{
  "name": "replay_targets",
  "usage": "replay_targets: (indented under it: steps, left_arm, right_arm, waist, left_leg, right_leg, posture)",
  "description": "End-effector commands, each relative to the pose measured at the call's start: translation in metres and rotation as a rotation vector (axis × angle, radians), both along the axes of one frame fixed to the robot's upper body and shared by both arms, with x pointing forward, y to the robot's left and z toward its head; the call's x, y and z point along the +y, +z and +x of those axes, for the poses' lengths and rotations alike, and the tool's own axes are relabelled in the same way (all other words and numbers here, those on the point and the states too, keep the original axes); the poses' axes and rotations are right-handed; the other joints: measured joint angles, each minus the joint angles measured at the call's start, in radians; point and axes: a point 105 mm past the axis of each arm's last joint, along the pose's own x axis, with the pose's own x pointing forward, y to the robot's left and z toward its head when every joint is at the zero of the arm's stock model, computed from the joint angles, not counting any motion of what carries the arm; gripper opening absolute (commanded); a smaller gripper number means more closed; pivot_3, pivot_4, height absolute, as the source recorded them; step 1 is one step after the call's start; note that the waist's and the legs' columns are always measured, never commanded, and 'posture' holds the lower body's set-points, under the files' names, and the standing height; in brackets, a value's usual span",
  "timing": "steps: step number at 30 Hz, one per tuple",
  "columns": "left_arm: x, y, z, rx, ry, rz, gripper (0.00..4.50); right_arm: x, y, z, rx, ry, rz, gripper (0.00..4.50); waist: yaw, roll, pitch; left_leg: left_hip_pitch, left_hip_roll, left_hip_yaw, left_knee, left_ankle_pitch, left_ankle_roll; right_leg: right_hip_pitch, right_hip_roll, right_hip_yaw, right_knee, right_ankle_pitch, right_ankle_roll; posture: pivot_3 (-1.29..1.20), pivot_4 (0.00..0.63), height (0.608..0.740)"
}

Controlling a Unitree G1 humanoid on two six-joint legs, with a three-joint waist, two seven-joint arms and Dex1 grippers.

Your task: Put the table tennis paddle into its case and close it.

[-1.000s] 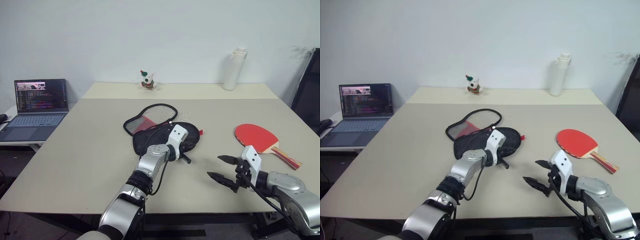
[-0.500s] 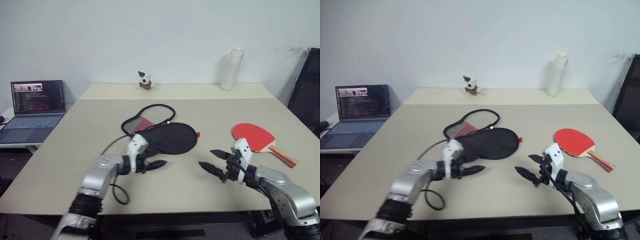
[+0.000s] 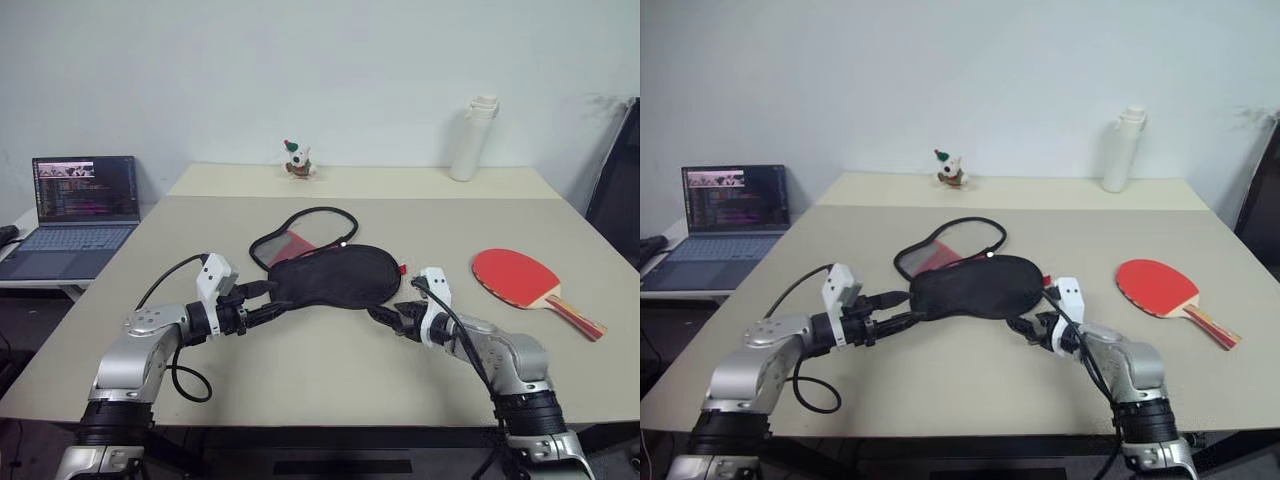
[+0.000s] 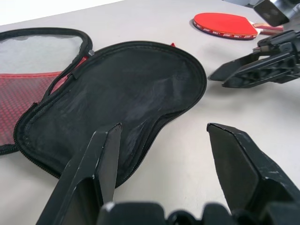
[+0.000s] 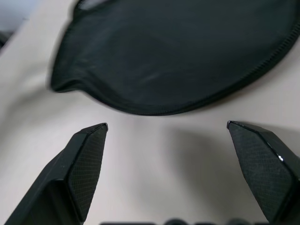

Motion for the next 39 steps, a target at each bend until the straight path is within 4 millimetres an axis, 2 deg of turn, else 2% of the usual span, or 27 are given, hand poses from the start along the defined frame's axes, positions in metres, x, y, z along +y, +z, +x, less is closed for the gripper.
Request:
replay_targets:
  steps: [1, 4, 8, 15, 18, 22, 26, 29, 32, 36, 39]
  left_arm:
    - [-0.002, 0.017, -0.001, -0.071, -0.005, -0.002, 3.15]
    - [-0.003, 0.018, -0.001, -0.073, 0.001, -0.003, 3.15]
    - [-0.004, 0.019, 0.001, -0.079, 0.003, -0.003, 3.15]
    - [-0.006, 0.021, 0.003, -0.086, 0.003, 0.000, 3.15]
    - [-0.008, 0.021, 0.001, -0.087, -0.002, 0.003, 3.19]
    - [-0.007, 0.022, 0.000, -0.088, -0.005, 0.004, 3.19]
    - [-0.005, 0.022, -0.002, -0.089, -0.004, 0.013, 3.19]
    - [-0.005, 0.021, -0.004, -0.087, -0.007, 0.019, 3.19]
    - [-0.006, 0.021, -0.004, -0.087, -0.010, 0.019, 3.19]
    - [-0.012, 0.020, -0.005, -0.088, -0.029, 0.019, 3.19]
    - [-0.014, 0.020, -0.005, -0.091, -0.038, 0.020, 3.19]
  right_arm:
    - [0.006, 0.003, 0.008, -0.004, -0.037, 0.015, 4.50]
    - [0.021, 0.006, 0.012, 0.000, -0.035, 0.060, 4.50]
    - [0.051, 0.013, 0.019, 0.014, -0.028, 0.144, 4.50]
    - [0.076, 0.023, 0.031, 0.053, -0.065, 0.250, 4.50]
    - [0.083, 0.027, 0.035, 0.066, -0.086, 0.285, 3.85]
    - [0.086, 0.029, 0.037, 0.112, -0.110, 0.348, 2.42]
    - [0.074, 0.029, 0.038, 0.156, -0.124, 0.366, 1.06]
    - [0.055, 0.032, 0.039, 0.159, -0.130, 0.342, 0.03]
    - [0.042, 0.033, 0.040, 0.165, -0.131, 0.318, 0.03]
    - [0.004, 0.038, 0.038, 0.156, -0.068, 0.148, 0.03]
    - [-0.017, 0.044, 0.042, 0.142, -0.042, 0.053, 0.03]
  waist:
    - [-0.002, 0.000, 0.000]
    - [-0.006, -0.001, 0.000]
    - [-0.029, -0.001, -0.001]
    - [-0.030, -0.001, -0.001]
    - [-0.029, -0.001, 0.000]
    - [-0.025, -0.001, 0.000]
    - [-0.026, -0.001, 0.000]
    - [-0.026, -0.001, 0.000]
    - [-0.024, -0.001, 0.000]
    - [-0.022, 0.000, 0.000]
    - [-0.024, 0.000, 0.000]
  left_leg:
    - [0.000, 0.000, 0.000, 0.000, 0.000, 0.000]
    - [0.001, 0.000, 0.000, 0.000, 0.000, 0.000]
    - [0.002, 0.001, 0.000, 0.000, 0.000, 0.000]
    - [-0.001, 0.001, 0.002, 0.000, 0.000, 0.000]
    - [-0.001, 0.001, 0.002, 0.000, 0.000, 0.000]
    - [-0.001, 0.001, 0.002, 0.000, 0.000, 0.000]
    - [-0.002, 0.001, 0.002, 0.000, 0.000, 0.000]
    - [-0.002, 0.001, 0.002, -0.001, 0.000, 0.000]
    - [-0.002, 0.000, 0.001, -0.001, 0.000, 0.000]
    - [-0.002, -0.001, 0.002, -0.001, 0.000, 0.000]
    - [-0.003, -0.001, 0.002, -0.001, 0.000, 0.000]
  right_leg:
    - [0.000, 0.000, 0.000, 0.000, 0.000, 0.000]
    - [0.000, 0.000, 0.000, 0.001, -0.001, 0.001]
    - [0.000, 0.001, 0.001, 0.003, -0.001, 0.001]
    - [-0.008, 0.001, 0.003, 0.013, 0.000, -0.002]
    - [-0.008, 0.001, 0.003, 0.012, 0.000, -0.002]
    - [-0.008, 0.000, 0.003, 0.012, 0.000, -0.002]
    - [-0.008, 0.000, 0.003, 0.012, 0.000, -0.002]
    - [-0.009, 0.000, 0.003, 0.012, -0.001, -0.002]
    - [-0.008, 0.000, 0.002, 0.012, -0.001, -0.002]
    - [-0.008, 0.000, 0.002, 0.011, -0.001, -0.002]
    - [-0.008, -0.001, 0.002, 0.010, -0.001, -0.001]
  posture:
    - [0.00, 0.150, 0.740]
    - [0.00, 0.150, 0.740]
    - [0.00, 0.150, 0.740]
    - [0.00, 0.150, 0.740]
    - [0.00, 0.150, 0.740]
    - [0.00, 0.150, 0.740]
    - [0.00, 0.150, 0.740]
    - [0.00, 0.150, 0.740]
    - [0.00, 0.150, 0.740]
    - [0.00, 0.150, 0.740]
    - [0.00, 0.150, 0.740]
